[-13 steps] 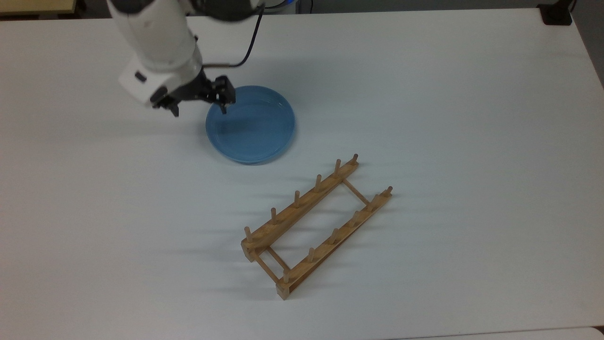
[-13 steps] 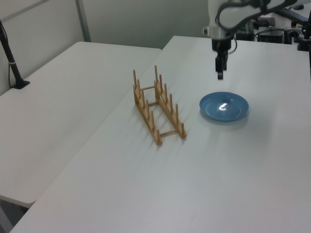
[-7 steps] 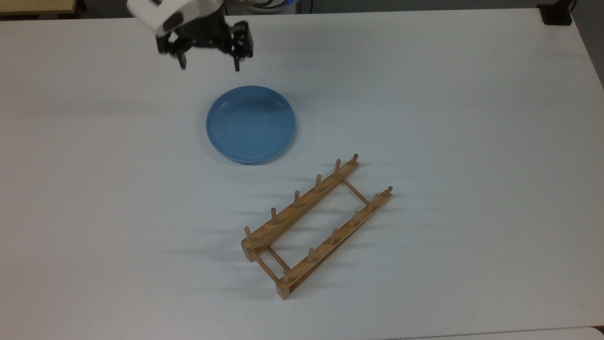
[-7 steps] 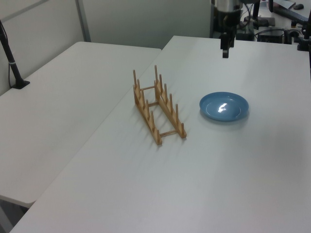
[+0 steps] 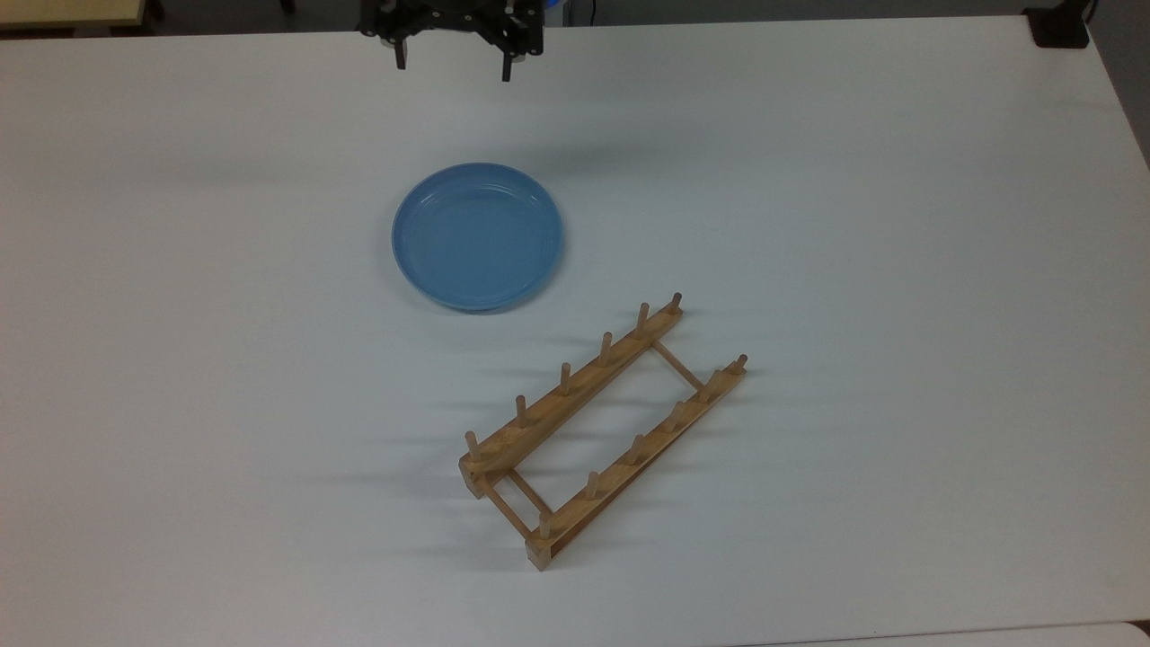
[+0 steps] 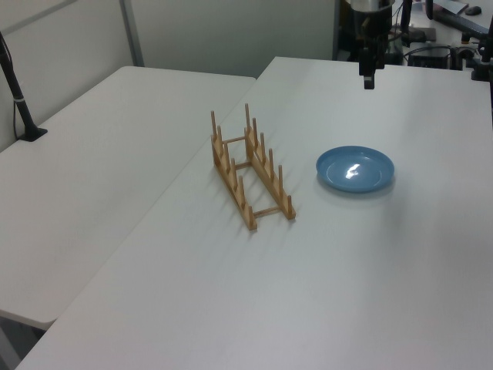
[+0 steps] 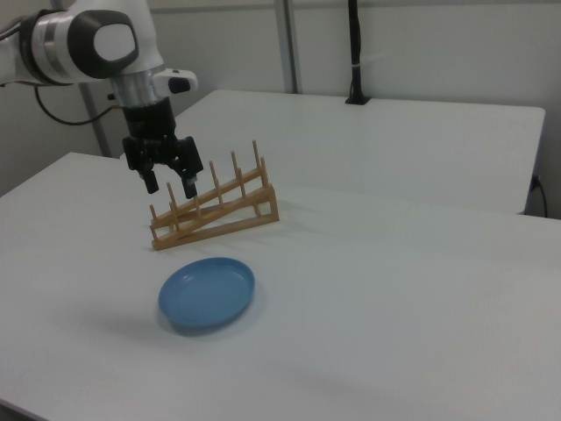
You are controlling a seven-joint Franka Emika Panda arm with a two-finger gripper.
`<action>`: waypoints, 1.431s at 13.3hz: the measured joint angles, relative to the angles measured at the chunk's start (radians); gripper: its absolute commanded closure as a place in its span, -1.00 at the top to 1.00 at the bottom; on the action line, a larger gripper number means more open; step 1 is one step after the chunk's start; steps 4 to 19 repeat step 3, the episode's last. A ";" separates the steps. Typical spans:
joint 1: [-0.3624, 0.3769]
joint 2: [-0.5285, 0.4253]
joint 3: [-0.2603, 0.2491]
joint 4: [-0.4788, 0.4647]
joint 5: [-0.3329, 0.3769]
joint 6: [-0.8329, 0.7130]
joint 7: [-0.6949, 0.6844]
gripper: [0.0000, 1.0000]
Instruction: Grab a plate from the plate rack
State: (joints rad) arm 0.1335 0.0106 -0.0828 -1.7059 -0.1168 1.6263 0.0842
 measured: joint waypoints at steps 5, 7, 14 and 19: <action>-0.054 0.002 -0.002 0.018 0.050 0.000 0.000 1.00; -0.054 0.002 -0.002 0.018 0.050 0.000 0.000 1.00; -0.054 0.002 -0.002 0.018 0.050 0.000 0.000 1.00; -0.054 0.002 -0.002 0.018 0.050 0.000 0.000 1.00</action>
